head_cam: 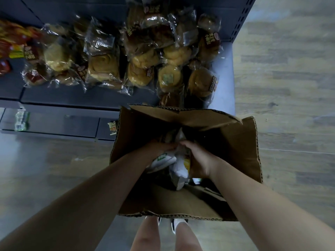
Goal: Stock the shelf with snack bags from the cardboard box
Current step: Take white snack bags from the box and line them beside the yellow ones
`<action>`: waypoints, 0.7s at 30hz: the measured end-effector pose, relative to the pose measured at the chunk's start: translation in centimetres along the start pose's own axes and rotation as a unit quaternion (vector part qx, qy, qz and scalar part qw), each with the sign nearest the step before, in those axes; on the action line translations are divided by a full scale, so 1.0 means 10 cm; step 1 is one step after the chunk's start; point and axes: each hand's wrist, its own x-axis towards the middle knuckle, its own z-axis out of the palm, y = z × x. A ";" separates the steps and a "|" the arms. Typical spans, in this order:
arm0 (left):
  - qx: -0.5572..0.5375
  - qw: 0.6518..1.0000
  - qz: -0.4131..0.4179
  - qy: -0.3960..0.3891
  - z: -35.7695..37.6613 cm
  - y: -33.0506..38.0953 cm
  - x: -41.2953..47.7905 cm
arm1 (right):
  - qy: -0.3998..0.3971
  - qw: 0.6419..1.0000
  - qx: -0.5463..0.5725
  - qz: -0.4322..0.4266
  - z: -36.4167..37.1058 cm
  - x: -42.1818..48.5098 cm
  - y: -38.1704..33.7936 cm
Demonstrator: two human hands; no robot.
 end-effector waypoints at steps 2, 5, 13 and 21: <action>0.026 1.000 0.002 -0.008 -0.04 0.07 -0.11 | 0.024 0.999 -0.001 -0.023 0.03 -0.11 -0.01; 0.075 0.996 0.040 -0.027 -0.05 0.23 -0.40 | 0.013 0.998 0.000 -0.059 0.12 -0.28 -0.04; 0.062 0.994 0.089 0.031 0.02 0.49 -1.00 | -0.069 0.993 0.040 -0.087 0.26 -0.90 -0.11; -0.029 0.977 0.204 0.048 -0.38 0.64 -1.86 | -0.211 0.965 0.025 -0.150 0.40 -1.75 -0.08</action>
